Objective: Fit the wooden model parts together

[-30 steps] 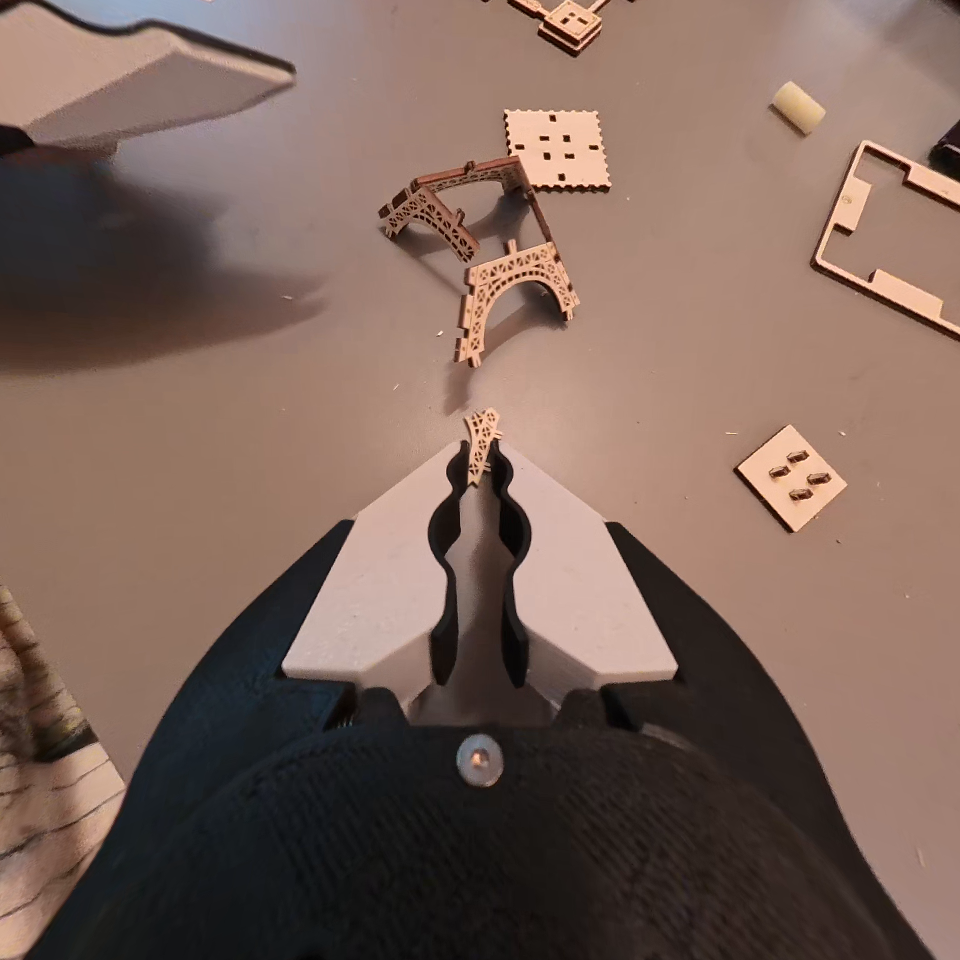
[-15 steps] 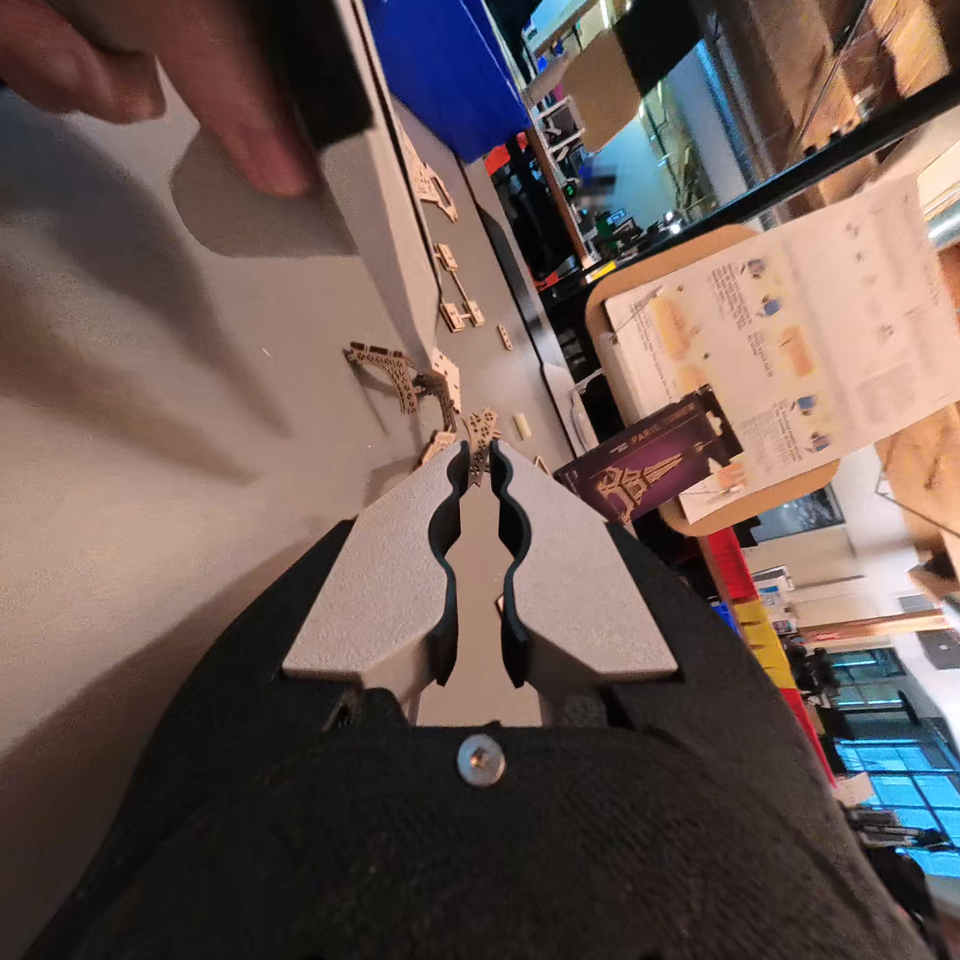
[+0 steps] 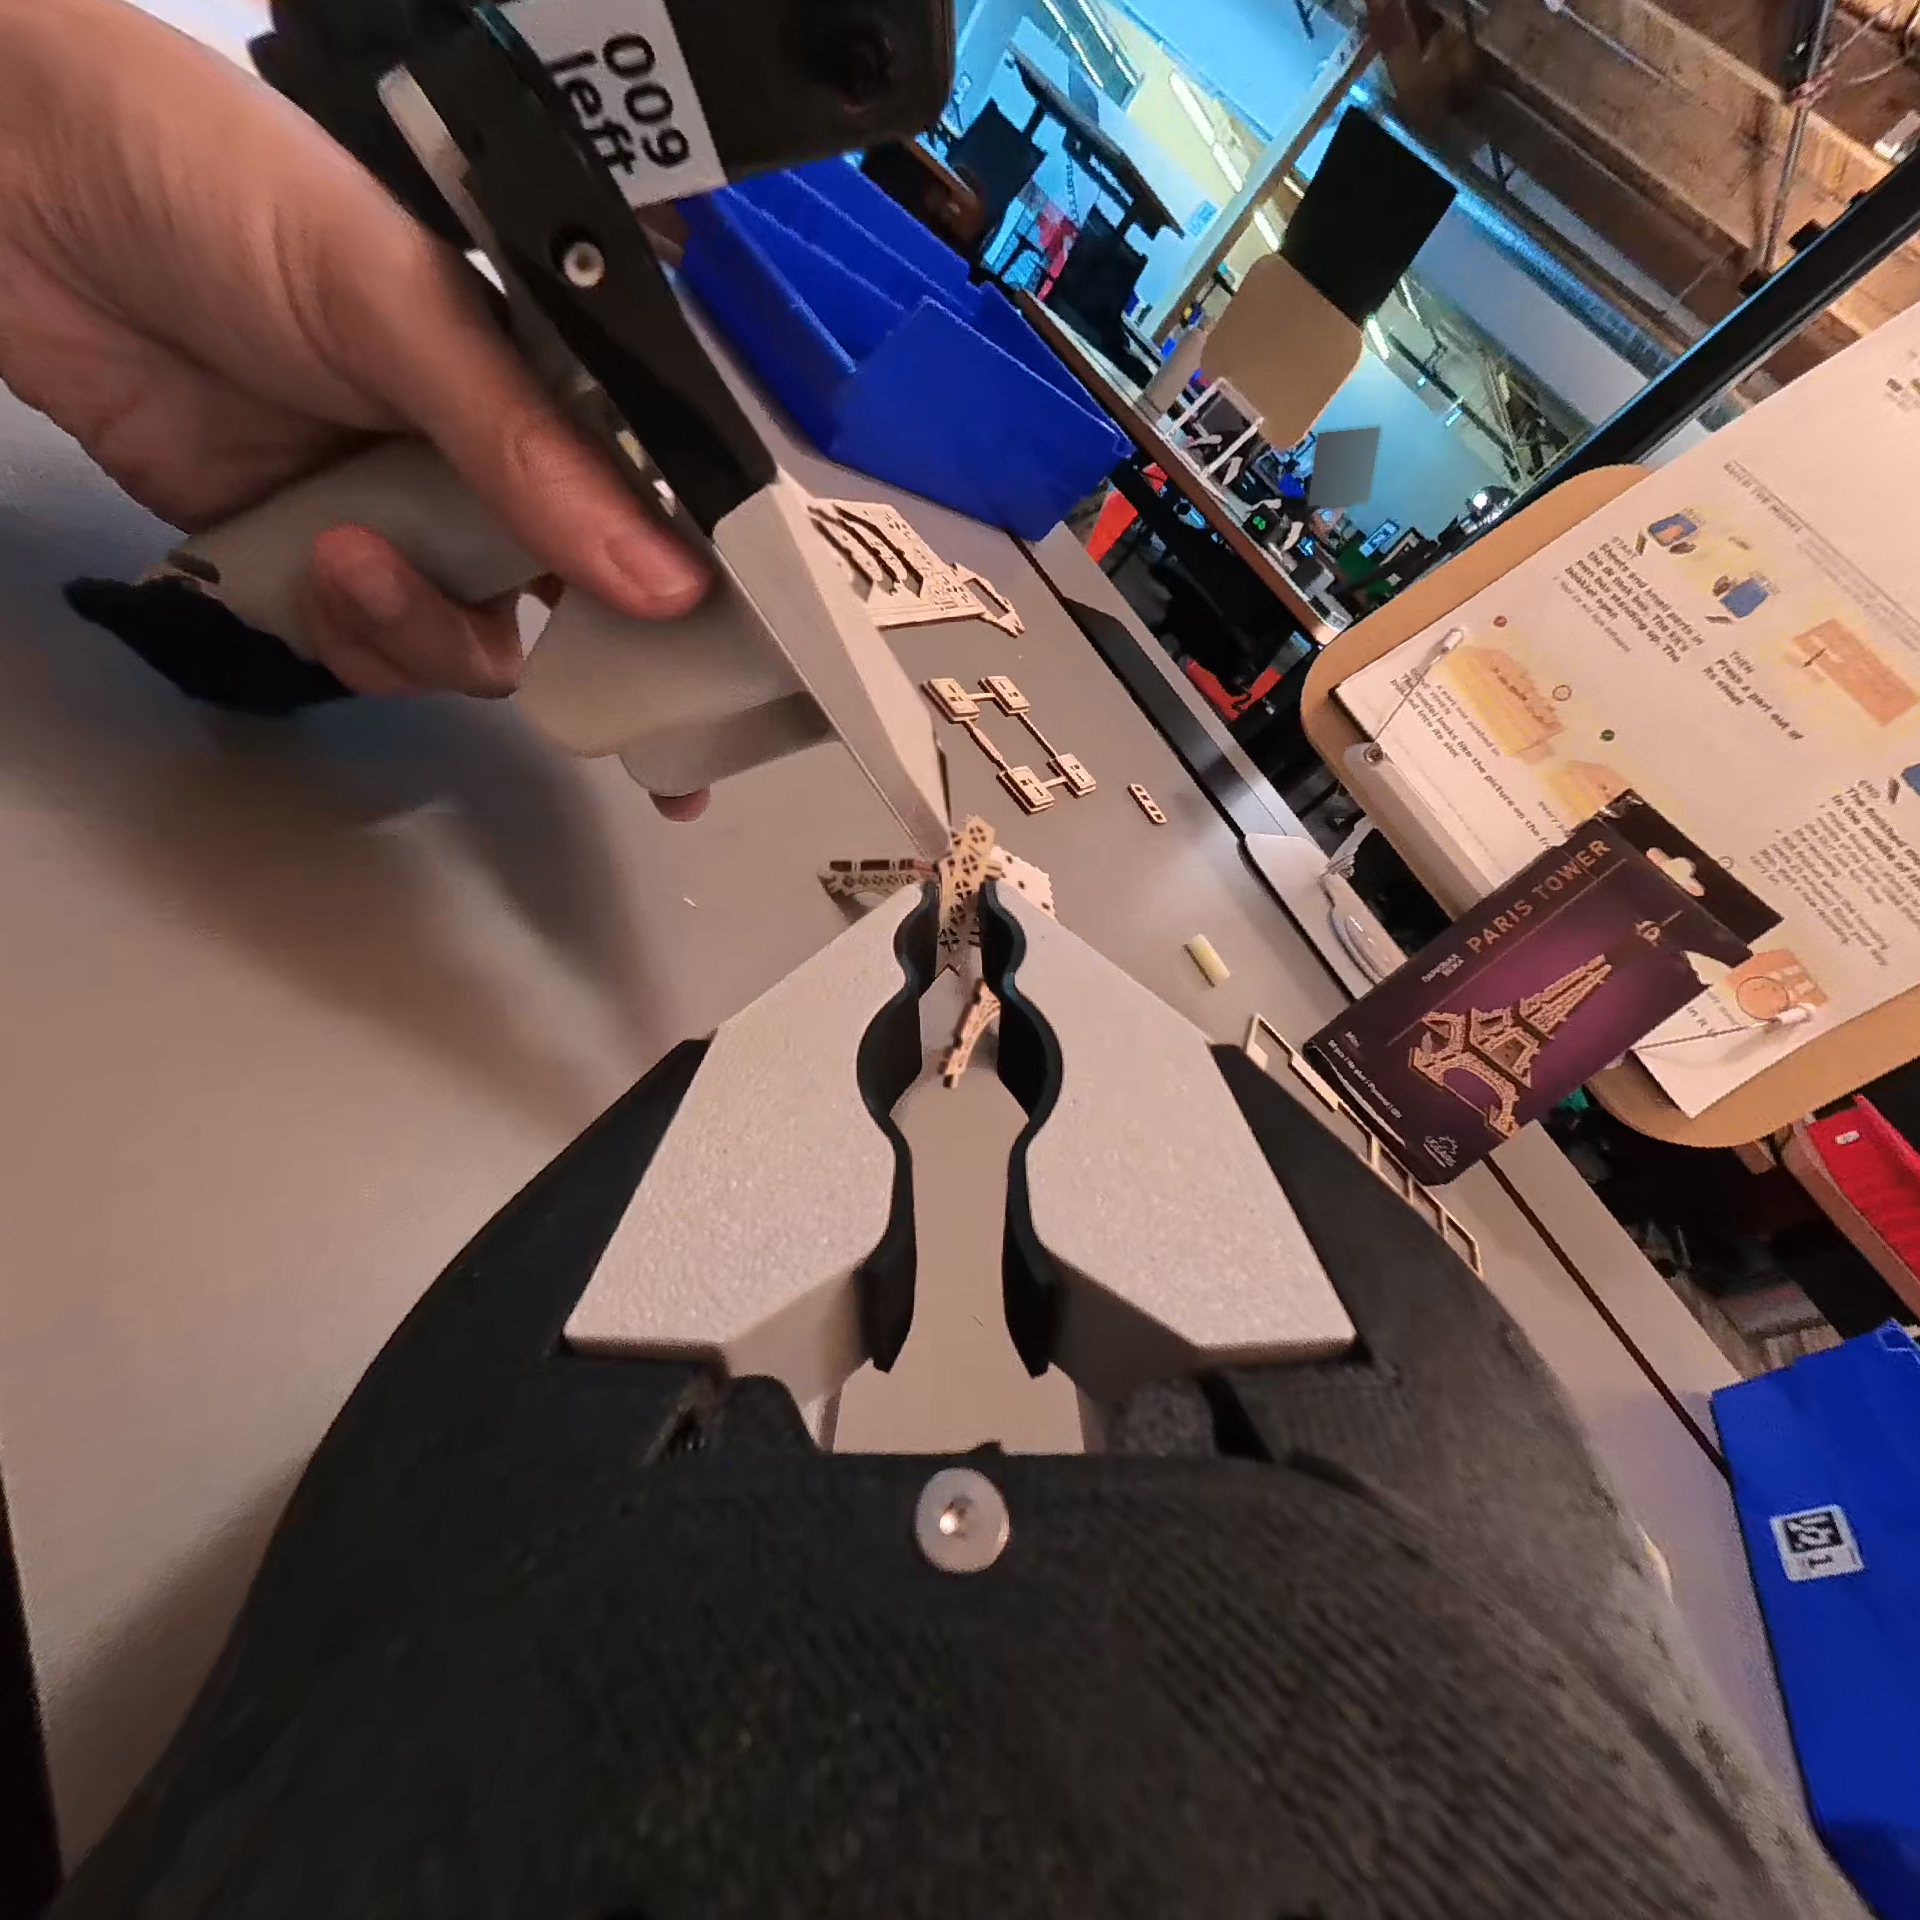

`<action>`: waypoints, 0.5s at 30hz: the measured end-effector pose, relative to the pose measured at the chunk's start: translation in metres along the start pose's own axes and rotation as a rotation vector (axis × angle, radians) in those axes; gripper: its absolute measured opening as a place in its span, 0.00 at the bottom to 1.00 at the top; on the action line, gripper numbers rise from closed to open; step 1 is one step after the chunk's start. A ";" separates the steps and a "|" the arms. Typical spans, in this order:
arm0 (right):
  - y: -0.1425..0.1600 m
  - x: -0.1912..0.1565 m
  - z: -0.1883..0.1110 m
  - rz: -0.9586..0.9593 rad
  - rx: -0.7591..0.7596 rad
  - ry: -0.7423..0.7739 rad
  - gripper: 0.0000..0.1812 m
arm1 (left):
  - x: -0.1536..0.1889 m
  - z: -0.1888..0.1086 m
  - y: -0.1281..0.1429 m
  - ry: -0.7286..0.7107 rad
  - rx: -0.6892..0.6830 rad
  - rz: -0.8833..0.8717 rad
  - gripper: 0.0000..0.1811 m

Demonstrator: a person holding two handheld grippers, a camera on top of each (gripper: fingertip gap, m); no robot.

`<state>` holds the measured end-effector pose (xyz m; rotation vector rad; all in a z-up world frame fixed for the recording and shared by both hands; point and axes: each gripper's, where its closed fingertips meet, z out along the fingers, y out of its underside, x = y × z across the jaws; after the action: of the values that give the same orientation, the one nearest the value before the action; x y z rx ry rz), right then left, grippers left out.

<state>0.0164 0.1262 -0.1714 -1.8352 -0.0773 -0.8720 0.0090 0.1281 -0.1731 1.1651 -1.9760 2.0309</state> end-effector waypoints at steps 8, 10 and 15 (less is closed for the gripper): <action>0.004 -0.008 0.003 0.071 0.001 -0.054 0.02 | -0.007 0.001 0.009 -0.024 -0.052 -0.006 0.00; 0.007 -0.008 0.002 0.125 0.003 -0.082 0.09 | -0.014 0.000 0.009 -0.041 -0.048 -0.043 0.00; 0.028 0.016 -0.003 0.469 -0.053 -0.216 0.18 | -0.030 -0.004 0.009 -0.025 -0.099 -0.097 0.00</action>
<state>0.0385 0.1058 -0.1836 -1.8833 0.2348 -0.3511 0.0236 0.1433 -0.1968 1.2451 -1.9648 1.8592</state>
